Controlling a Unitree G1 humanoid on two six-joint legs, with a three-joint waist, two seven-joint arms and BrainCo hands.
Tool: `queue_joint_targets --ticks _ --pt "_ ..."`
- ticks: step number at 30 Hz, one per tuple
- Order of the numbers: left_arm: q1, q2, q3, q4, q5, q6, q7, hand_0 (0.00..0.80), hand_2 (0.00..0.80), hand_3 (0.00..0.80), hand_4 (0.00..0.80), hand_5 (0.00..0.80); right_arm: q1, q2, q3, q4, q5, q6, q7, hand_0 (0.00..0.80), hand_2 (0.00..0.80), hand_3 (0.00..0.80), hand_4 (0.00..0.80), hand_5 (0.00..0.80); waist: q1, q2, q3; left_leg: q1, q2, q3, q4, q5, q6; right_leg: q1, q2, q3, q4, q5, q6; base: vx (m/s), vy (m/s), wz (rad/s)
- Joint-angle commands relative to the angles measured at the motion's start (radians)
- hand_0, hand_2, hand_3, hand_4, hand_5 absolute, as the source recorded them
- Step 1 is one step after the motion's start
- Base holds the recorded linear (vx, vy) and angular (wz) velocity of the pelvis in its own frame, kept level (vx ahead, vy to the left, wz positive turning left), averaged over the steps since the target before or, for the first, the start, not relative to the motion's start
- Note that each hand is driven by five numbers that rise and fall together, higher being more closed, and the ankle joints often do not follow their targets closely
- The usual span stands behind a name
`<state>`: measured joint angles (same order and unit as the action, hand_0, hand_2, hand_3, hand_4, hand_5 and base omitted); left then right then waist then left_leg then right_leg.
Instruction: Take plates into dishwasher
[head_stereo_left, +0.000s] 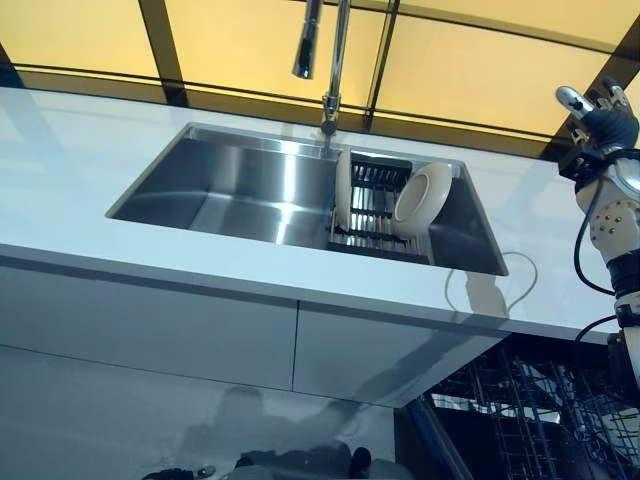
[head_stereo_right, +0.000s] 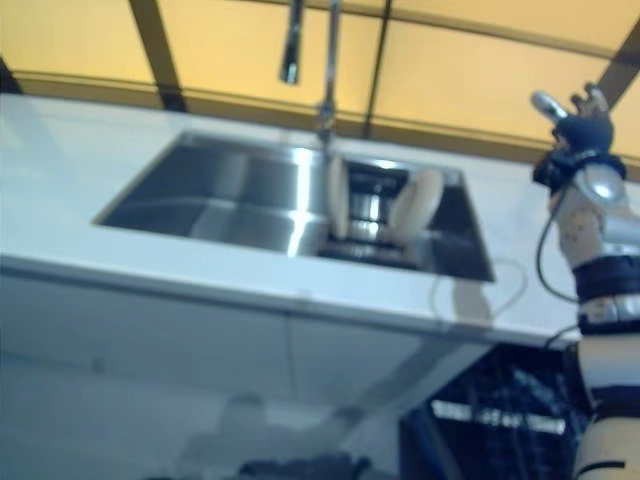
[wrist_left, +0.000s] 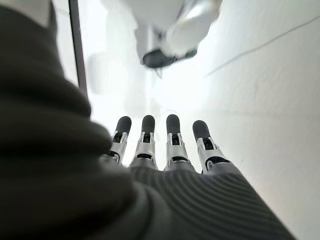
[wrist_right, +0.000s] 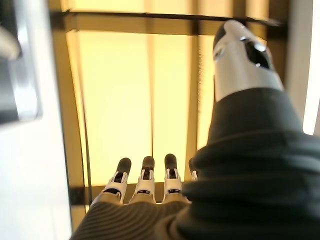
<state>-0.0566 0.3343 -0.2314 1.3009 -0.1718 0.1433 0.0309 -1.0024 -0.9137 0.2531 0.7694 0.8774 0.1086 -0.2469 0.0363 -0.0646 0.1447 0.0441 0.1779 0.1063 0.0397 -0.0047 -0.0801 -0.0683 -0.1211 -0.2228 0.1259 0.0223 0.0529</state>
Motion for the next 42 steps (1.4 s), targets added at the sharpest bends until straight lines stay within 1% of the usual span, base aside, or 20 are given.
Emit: queue_joint_targets --ticks 1,2,5,6,7,8,9,10,12,13,14,16,19,20,22,23,26,30,32,42 --pt "-0.058 0.042 0.001 0.040 -0.012 -0.006 0.029 0.000 0.000 0.000 0.000 0.000 -0.164 -0.050 0.047 0.068 0.007 0.028 0.043 0.000 0.000 0.000 0.000 0.000 0.020 -0.043 -0.026 0.035 -0.016 -0.017 0.010 -0.006 -0.012 0.042 -0.106 -0.004 -0.033 0.048 0.105 0.053 0.029 -0.16" --pt "-0.057 0.038 0.003 0.046 -0.016 -0.005 0.032 0.000 0.000 0.000 0.000 0.000 -0.171 -0.035 0.058 0.068 -0.001 0.074 0.071 0.000 0.000 0.000 0.000 0.000 0.018 -0.038 -0.031 0.047 -0.019 -0.017 -0.012 -0.002 -0.014 0.043 -0.108 -0.005 -0.035 0.045 0.106 0.069 0.025 -0.14" --pt "-0.047 0.042 0.019 0.051 -0.032 -0.002 0.031 0.000 0.000 0.000 0.000 0.000 -0.193 -0.024 0.083 0.085 0.005 0.124 0.121 0.000 0.000 0.000 0.000 0.000 0.011 -0.039 -0.039 0.060 -0.019 -0.016 0.007 -0.022 -0.020 0.043 -0.106 0.004 -0.028 0.031 0.098 0.087 -0.017 -0.04" --pt "-0.039 0.040 0.023 0.058 -0.042 -0.013 0.033 0.000 0.000 0.000 0.000 0.000 -0.203 -0.016 0.097 0.102 0.019 0.128 0.140 0.000 0.000 0.000 0.000 0.000 0.013 -0.044 -0.039 0.056 -0.025 -0.022 0.047 -0.042 -0.021 0.045 -0.102 0.015 -0.032 0.031 0.092 0.080 -0.033 0.03" --pt "-0.037 0.039 0.023 0.060 -0.050 -0.017 0.033 0.000 0.000 0.000 0.000 0.000 -0.207 -0.014 0.102 0.107 0.019 0.128 0.151 0.000 0.000 0.000 0.000 0.000 0.014 -0.045 -0.039 0.053 -0.027 -0.024 0.062 -0.050 -0.022 0.046 -0.101 0.019 -0.034 0.031 0.090 0.106 -0.039 -0.02" --pt "-0.030 0.040 0.032 0.060 -0.060 -0.024 0.028 0.000 0.000 0.000 0.000 0.000 -0.216 -0.008 0.119 0.113 -0.003 0.144 0.157 0.000 0.000 0.000 0.000 0.000 0.020 -0.051 -0.031 0.022 -0.038 -0.041 0.145 -0.055 -0.022 0.059 -0.092 0.045 -0.043 0.028 0.079 0.169 0.000 -0.06" --pt "-0.029 0.038 0.032 0.049 -0.071 -0.023 0.023 0.000 0.000 0.000 0.000 0.000 -0.205 -0.006 0.130 0.096 -0.035 0.155 0.132 0.000 0.000 0.000 0.000 0.000 0.030 -0.045 -0.022 -0.023 -0.046 -0.078 0.152 -0.024 -0.028 0.084 -0.079 0.067 -0.058 0.026 0.072 0.218 0.048 -0.10" --pt "-0.029 0.037 0.016 0.037 -0.061 -0.029 0.015 0.000 0.000 0.000 0.000 0.000 -0.197 -0.001 0.148 0.076 -0.060 0.175 0.107 0.000 0.000 0.000 0.000 0.000 0.036 -0.036 -0.007 -0.041 -0.034 -0.086 0.086 0.020 -0.035 0.097 -0.073 0.073 -0.055 0.019 0.077 0.205 0.104 -0.05" --pt "-0.040 0.035 -0.017 0.005 -0.035 -0.010 0.003 0.000 0.000 0.000 0.000 0.000 -0.215 0.002 0.167 0.065 -0.022 0.193 0.093 0.000 0.000 0.000 0.000 0.000 0.028 -0.029 -0.003 -0.025 -0.036 -0.078 0.035 0.026 -0.024 0.093 -0.082 0.064 -0.077 0.028 0.082 0.075 0.139 0.02" --pt "-0.060 0.032 -0.042 -0.001 -0.043 -0.012 0.006 0.000 0.000 0.000 0.000 0.000 -0.210 0.014 0.159 0.046 -0.039 0.197 0.090 0.000 0.000 0.000 0.000 0.000 0.025 -0.023 0.009 -0.029 -0.039 -0.073 0.006 0.038 -0.021 0.079 -0.094 0.054 -0.080 0.045 0.091 -0.050 0.138 0.05" --pt "-0.074 0.032 -0.051 -0.003 -0.055 -0.014 0.016 0.000 0.000 0.000 0.000 0.000 -0.205 0.020 0.155 0.023 -0.035 0.204 0.090 0.000 0.000 0.000 0.000 0.000 0.022 -0.022 0.019 -0.036 -0.043 -0.058 -0.002 0.044 -0.023 0.068 -0.105 0.047 -0.087 0.061 0.101 -0.077 0.112 0.04" --pt "-0.085 0.032 -0.045 -0.004 -0.071 -0.017 0.044 0.000 0.000 0.000 0.000 0.000 -0.201 0.038 0.153 -0.008 -0.019 0.223 0.103 0.000 0.000 0.000 0.000 0.000 0.022 -0.022 0.032 -0.036 -0.050 -0.045 -0.024 0.047 -0.024 0.053 -0.119 0.040 -0.116 0.091 0.121 -0.008 0.053 -0.03" --pt "-0.079 0.035 -0.030 -0.003 -0.098 -0.024 0.077 0.000 0.000 0.000 0.000 0.000 -0.202 0.051 0.152 -0.022 0.019 0.232 0.113 0.000 0.000 0.000 0.000 0.000 0.022 -0.026 0.029 -0.029 -0.056 -0.037 -0.043 0.040 -0.020 0.045 -0.119 0.041 -0.152 0.108 0.127 0.076 0.020 -0.19" --pt "-0.066 0.035 -0.014 -0.007 -0.090 -0.033 0.105 0.000 0.000 0.000 0.000 0.000 -0.188 0.063 0.132 -0.053 0.022 0.264 0.106 0.000 0.000 0.000 0.000 0.000 0.024 -0.032 0.025 -0.027 -0.056 -0.033 -0.051 0.037 -0.017 0.041 -0.118 0.040 -0.164 0.116 0.131 0.114 -0.019 -0.12" --pt "-0.054 0.029 -0.009 -0.011 -0.051 -0.047 0.096 0.000 0.000 0.000 0.000 0.000 -0.170 0.071 0.122 -0.086 0.035 0.292 0.071 0.000 0.000 0.000 0.000 0.000 0.030 -0.039 0.023 -0.026 -0.050 -0.023 -0.059 0.039 -0.017 0.045 -0.119 0.027 -0.179 0.121 0.134 0.115 -0.057 -0.07" --pt "-0.048 0.024 -0.012 -0.010 -0.037 -0.048 0.082 0.000 0.000 0.000 0.000 0.000 -0.166 0.073 0.124 -0.087 0.032 0.297 0.062 0.000 0.000 0.000 0.000 0.000 0.033 -0.041 0.024 -0.025 -0.048 -0.024 -0.066 0.040 -0.017 0.046 -0.117 0.026 -0.184 0.122 0.135 0.071 -0.070 -0.05" --pt "-0.034 0.020 -0.026 -0.014 -0.043 -0.063 0.092 0.000 0.000 0.000 0.000 0.000 -0.162 0.079 0.129 -0.086 0.043 0.302 0.044 0.000 0.000 0.000 0.000 0.000 0.034 -0.041 0.028 -0.021 -0.040 -0.023 -0.083 0.046 -0.022 0.042 -0.115 0.028 -0.188 0.124 0.137 0.046 -0.034 -0.05" --pt "-0.020 0.029 -0.026 -0.026 -0.061 -0.068 0.091 0.000 0.000 0.000 0.000 0.000 -0.178 0.078 0.134 -0.083 0.052 0.318 0.003 0.000 0.000 0.000 0.000 0.000 0.032 -0.034 0.040 -0.017 -0.032 -0.018 -0.118 0.062 -0.030 0.037 -0.109 0.024 -0.197 0.127 0.139 -0.001 -0.008 0.00" --pt "-0.017 0.028 -0.034 -0.029 -0.047 -0.077 0.089 0.000 0.000 0.000 0.000 0.000 -0.185 0.073 0.136 -0.078 0.049 0.327 0.002 0.000 0.000 0.000 0.000 0.000 0.031 -0.031 0.045 -0.023 -0.031 -0.021 -0.127 0.067 -0.032 0.032 -0.107 0.023 -0.200 0.129 0.138 -0.003 -0.016 0.00" --pt "-0.019 0.022 -0.060 -0.042 -0.081 -0.102 0.092 0.000 0.000 0.000 0.000 0.000 -0.231 0.044 0.173 -0.033 0.035 0.328 0.018 0.000 0.000 0.000 0.000 0.000 0.025 -0.019 0.068 -0.068 -0.034 -0.029 -0.127 0.078 -0.046 0.013 -0.099 0.014 -0.208 0.125 0.128 -0.033 0.002 0.01"
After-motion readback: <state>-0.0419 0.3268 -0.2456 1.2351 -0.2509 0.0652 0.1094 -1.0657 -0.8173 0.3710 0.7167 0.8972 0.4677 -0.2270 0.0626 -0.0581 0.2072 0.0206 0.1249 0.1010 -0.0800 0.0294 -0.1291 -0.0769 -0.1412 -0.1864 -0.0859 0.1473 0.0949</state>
